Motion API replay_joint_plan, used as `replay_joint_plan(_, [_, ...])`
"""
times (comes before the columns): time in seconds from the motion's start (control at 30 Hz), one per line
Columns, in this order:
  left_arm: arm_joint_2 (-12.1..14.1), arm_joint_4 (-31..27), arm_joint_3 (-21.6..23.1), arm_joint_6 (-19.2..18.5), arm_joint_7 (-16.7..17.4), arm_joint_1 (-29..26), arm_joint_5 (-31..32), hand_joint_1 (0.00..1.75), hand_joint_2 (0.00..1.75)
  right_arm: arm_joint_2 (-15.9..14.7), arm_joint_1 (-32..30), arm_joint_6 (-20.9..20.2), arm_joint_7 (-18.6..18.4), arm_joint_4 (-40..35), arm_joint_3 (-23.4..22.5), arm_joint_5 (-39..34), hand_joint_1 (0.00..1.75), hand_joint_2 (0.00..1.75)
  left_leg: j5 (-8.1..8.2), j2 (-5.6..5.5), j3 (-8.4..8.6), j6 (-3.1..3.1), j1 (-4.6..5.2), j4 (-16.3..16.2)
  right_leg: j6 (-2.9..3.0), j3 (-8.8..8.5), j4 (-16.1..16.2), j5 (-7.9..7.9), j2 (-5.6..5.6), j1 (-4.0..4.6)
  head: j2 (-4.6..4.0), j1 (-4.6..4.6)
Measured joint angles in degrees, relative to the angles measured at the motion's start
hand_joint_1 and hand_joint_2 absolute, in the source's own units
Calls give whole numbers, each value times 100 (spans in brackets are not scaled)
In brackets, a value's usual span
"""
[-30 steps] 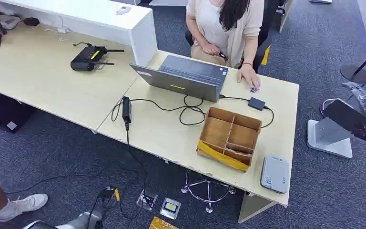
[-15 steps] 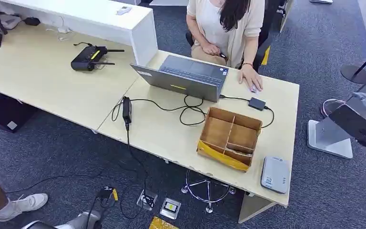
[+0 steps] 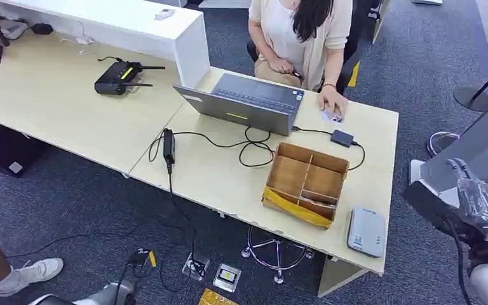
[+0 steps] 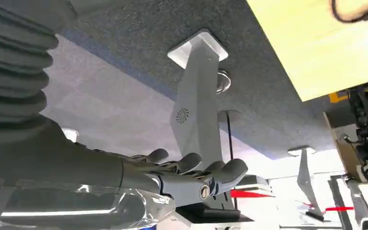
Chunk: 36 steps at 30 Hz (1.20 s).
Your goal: Pass the card to the sensor for recognition and then transmit it.
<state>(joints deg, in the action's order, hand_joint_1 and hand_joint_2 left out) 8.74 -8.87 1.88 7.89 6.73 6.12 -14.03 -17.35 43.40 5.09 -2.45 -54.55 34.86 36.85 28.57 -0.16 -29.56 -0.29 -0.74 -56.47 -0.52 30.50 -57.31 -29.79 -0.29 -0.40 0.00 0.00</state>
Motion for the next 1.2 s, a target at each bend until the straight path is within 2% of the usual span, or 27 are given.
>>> replay_joint_plan(0.17, [0, 0, 0, -2, 0, -2, -33, 0, 0, -63, -444, -98, -169, -754, -140, 164, 0, 175, 0, 1, 0, 0, 0, 0, 0, 0, -1, 0, 3, 0, 0, -2])
replay_joint_plan(0.37, [0, 0, 0, -2, -2, -2, -44, 0, 0, -101, -758, -210, -190, -1372, -258, 295, 0, 175, 0, 1, 1, 0, 0, 0, 0, 0, -1, 0, 3, 0, 0, -2])
replay_joint_plan(0.77, [-2, 0, 0, -2, -4, 1, -94, 0, 0, -103, -1013, -396, -175, -2036, -315, 420, 0, 175, 0, 1, 1, 0, 0, 0, 0, -1, -2, 0, 5, 0, 0, -2])
replay_joint_plan(1.2, [-55, 0, 0, 31, -20, 10, -98, 0, 0, 407, -1237, -313, -66, -2090, -230, 759, 0, 175, 0, 1, 0, 0, 0, 0, 0, -1, -7, 0, 4, 0, 0, 0])
